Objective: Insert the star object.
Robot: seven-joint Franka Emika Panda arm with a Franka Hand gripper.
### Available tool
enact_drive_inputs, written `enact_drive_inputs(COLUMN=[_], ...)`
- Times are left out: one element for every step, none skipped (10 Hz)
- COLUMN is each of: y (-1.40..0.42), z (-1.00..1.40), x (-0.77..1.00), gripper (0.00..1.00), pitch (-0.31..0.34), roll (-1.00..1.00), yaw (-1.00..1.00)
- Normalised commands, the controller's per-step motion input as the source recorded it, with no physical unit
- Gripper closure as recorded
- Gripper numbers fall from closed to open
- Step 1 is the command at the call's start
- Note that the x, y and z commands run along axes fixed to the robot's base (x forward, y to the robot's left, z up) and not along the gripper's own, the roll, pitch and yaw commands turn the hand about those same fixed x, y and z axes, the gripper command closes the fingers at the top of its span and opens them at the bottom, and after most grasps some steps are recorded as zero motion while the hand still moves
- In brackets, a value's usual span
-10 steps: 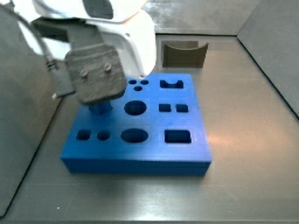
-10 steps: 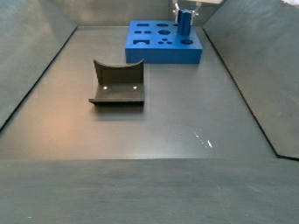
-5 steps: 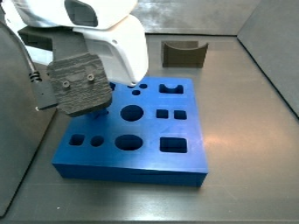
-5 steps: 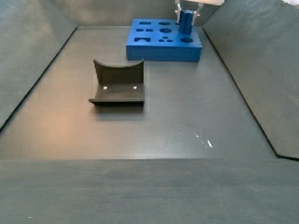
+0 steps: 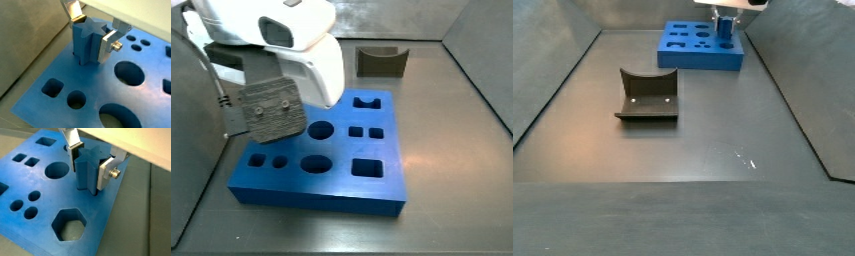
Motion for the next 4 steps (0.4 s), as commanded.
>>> enact_drive_inputs(y=[0.00,0.00,0.02,0.00], z=[-0.92,-0.68,-0.26,0.00], x=[0.04,0.00,0.00,0.00], gripper=[1.00,1.00,1.00,1.00], pitch=[-0.119,-0.277,-0.207,0.000], roll=[-0.06,-0.06,-0.08,0.00], yaw=[-0.04,-0.01,0.00,0.00])
